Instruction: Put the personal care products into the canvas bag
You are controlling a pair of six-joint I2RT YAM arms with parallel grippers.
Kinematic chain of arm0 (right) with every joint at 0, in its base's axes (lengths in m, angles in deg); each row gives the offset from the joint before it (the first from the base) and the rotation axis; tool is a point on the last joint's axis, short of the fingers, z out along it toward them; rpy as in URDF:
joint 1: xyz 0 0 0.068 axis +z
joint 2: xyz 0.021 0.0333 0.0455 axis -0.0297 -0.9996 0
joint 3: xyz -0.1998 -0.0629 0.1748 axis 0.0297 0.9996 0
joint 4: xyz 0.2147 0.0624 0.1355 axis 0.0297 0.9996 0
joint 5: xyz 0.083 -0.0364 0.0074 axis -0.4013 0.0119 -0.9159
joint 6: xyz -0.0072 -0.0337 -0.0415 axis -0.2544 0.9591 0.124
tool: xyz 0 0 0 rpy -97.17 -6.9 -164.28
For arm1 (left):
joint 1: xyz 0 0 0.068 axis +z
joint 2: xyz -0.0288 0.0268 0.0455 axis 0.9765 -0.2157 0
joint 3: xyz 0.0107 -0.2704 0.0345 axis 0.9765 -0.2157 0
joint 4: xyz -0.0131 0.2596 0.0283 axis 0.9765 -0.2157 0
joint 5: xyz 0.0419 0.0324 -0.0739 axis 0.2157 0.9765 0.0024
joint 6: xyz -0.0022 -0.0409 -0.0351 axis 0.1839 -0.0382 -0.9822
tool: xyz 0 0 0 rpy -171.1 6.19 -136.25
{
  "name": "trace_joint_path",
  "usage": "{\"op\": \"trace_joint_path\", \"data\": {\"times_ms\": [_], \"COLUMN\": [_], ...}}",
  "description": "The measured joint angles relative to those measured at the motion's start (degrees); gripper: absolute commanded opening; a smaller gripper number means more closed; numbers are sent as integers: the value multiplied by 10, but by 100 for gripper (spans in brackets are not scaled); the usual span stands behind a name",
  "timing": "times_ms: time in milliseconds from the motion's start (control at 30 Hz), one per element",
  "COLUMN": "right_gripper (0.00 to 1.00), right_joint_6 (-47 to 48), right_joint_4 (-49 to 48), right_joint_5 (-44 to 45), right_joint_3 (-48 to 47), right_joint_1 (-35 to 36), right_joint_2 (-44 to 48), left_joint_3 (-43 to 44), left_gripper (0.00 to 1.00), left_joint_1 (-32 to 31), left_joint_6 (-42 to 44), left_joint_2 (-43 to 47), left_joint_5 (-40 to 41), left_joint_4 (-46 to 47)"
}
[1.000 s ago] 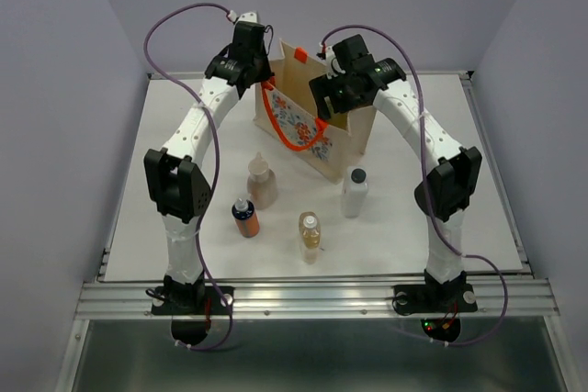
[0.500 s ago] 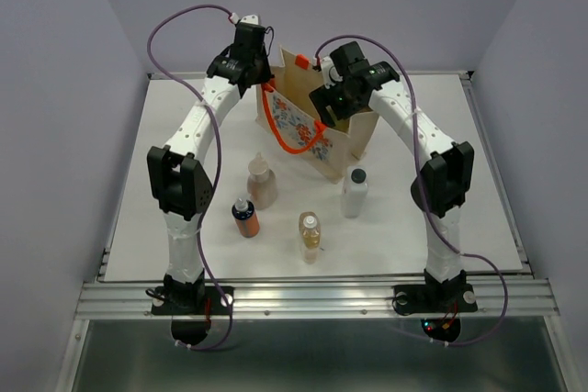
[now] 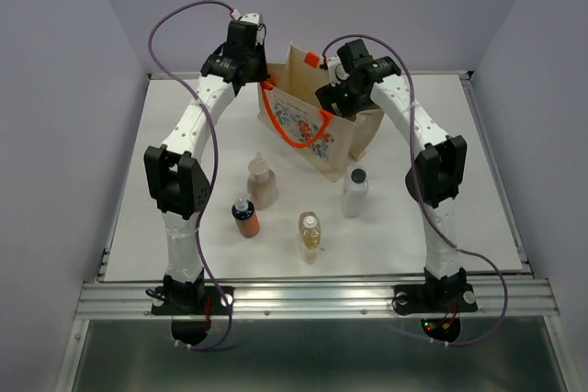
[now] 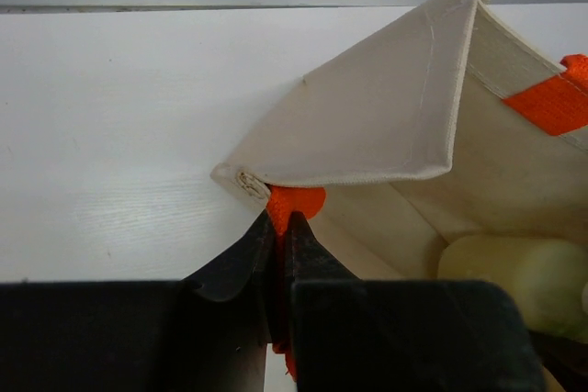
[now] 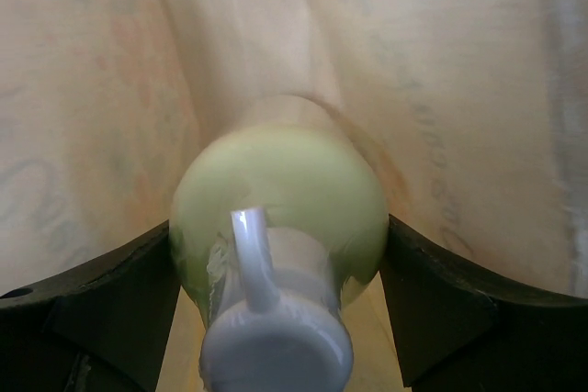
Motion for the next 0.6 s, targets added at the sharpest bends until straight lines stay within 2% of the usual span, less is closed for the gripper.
{"op": "trace_joint_path", "data": {"times_ms": [300, 467, 600], "right_gripper": [8, 9, 10], "right_joint_6": [42, 50, 48], "right_joint_4": [-1, -4, 5], "right_joint_5": [-31, -5, 32], "right_joint_3": [28, 82, 88], "right_joint_1": [43, 51, 51], "right_joint_2": [0, -3, -5], "left_joint_3": [7, 7, 7], "left_gripper": [0, 0, 0], "left_joint_1": [1, 1, 2], "left_joint_6": [6, 6, 4], "left_joint_2": [-8, -8, -8], "left_joint_5": [-7, -5, 4], "left_joint_4": [1, 2, 1]}}
